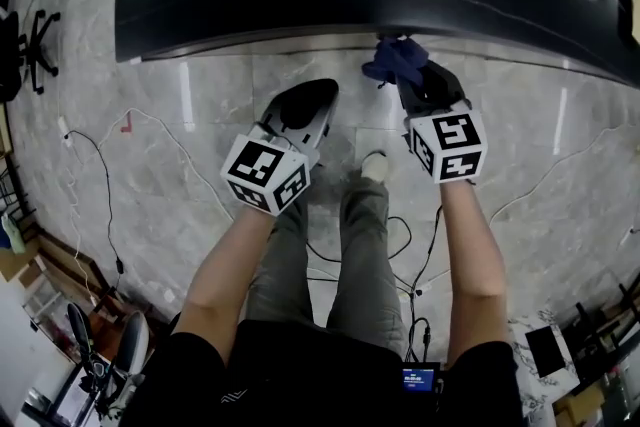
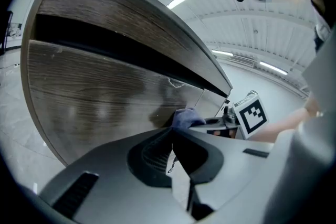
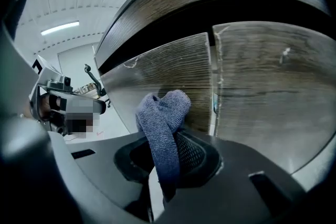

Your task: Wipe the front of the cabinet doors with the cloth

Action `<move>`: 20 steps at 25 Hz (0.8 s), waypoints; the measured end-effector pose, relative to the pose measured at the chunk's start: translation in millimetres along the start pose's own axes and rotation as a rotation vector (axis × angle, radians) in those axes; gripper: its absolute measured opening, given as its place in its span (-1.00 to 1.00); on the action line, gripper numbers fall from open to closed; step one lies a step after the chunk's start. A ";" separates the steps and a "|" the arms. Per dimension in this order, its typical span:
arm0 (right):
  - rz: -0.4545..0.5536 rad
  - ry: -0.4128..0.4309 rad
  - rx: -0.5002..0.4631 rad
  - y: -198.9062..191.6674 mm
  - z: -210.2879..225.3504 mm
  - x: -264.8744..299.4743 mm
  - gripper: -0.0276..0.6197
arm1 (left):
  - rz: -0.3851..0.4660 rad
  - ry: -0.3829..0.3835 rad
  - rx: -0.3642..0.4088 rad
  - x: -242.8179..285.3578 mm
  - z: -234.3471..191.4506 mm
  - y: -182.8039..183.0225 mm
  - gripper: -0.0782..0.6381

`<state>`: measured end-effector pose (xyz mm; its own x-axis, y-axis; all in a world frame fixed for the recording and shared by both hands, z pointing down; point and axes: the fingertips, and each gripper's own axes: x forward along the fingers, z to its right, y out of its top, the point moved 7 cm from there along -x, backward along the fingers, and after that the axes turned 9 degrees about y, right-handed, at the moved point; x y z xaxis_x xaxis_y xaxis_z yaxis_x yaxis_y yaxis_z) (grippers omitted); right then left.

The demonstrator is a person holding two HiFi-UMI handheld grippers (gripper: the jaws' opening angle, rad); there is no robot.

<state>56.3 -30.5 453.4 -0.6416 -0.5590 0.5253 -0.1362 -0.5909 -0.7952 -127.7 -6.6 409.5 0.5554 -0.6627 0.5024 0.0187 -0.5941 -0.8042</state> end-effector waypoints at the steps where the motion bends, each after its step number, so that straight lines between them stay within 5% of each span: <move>1: 0.001 -0.007 0.005 -0.8 4.3 -3.2 -0.69 | -0.002 -0.004 0.002 3.6 3.5 -0.3 -0.76; 8: 0.020 -0.015 0.055 -13.2 11.4 -18.6 -0.69 | 0.003 -0.017 -0.003 17.9 16.4 -5.5 -0.76; 20: -0.018 0.126 0.033 -11.0 -61.9 38.6 -0.69 | 0.016 0.082 -0.040 -26.1 -37.1 -18.7 -0.76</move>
<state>-13.7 -9.6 463.6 -0.7290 -0.4720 0.4958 -0.1254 -0.6200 -0.7745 -173.4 4.9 423.2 0.4853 -0.7066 0.5150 -0.0238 -0.5995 -0.8000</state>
